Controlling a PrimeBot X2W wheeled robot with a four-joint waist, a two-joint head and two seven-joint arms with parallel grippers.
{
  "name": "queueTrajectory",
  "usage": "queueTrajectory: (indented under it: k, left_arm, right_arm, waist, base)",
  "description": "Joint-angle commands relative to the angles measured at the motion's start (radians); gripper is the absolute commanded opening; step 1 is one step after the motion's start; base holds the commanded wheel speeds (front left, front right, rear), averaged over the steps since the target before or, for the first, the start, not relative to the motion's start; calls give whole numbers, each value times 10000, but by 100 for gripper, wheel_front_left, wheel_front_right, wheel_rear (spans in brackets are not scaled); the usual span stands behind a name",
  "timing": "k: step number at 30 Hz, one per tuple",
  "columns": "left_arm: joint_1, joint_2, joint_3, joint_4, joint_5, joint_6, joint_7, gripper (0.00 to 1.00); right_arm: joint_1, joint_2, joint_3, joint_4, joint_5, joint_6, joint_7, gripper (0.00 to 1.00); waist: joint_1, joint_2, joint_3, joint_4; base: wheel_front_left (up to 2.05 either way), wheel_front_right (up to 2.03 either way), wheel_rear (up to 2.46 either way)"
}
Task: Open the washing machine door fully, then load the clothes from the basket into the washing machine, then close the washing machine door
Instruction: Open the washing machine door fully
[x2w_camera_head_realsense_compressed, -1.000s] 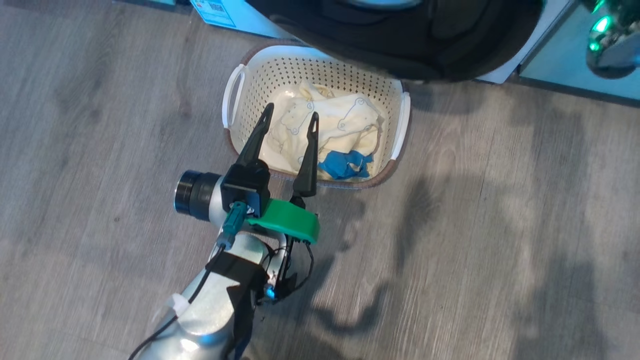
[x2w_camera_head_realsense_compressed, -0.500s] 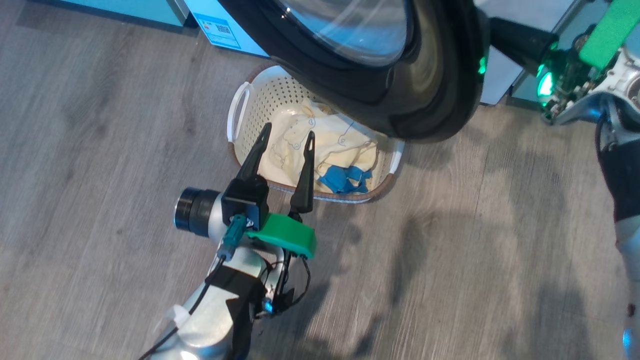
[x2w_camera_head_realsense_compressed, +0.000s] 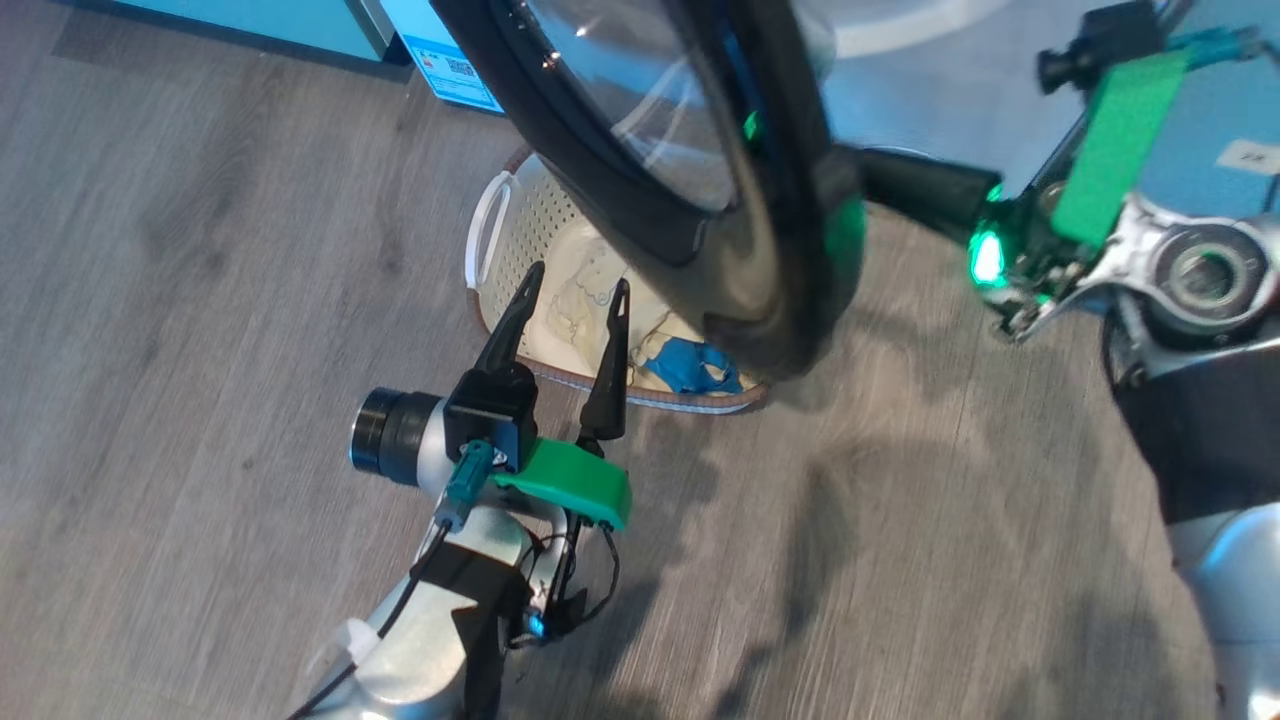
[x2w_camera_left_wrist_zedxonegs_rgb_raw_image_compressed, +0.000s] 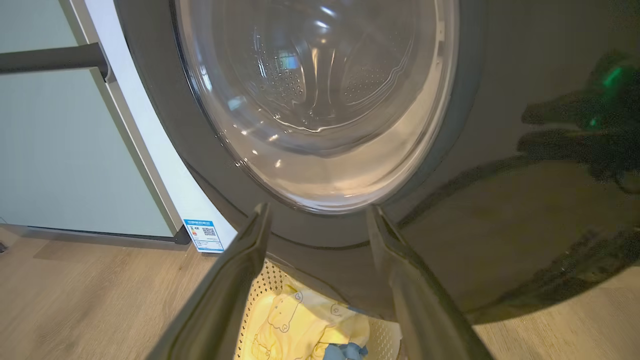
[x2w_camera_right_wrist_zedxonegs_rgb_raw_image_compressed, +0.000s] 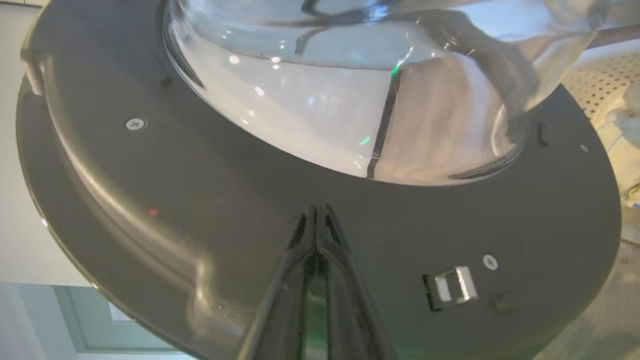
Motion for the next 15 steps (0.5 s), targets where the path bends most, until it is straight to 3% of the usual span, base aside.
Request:
queueTrajectory:
  k: [1,15]
  left_arm:
    - [-36,135,395,-293,21,30,-97,100]
    - [12,135,402,-300,-15,72,-97,100]
  right_arm:
    - [85,301,342,-525,177,-27,-107,0]
    - [391,303,1644,-794,957,-27,-806,0]
  waist:
    - [1,-1,0,13]
    - [1,-1,-69,32]
  base:
    - [0,0,0]
    - [0,0,0]
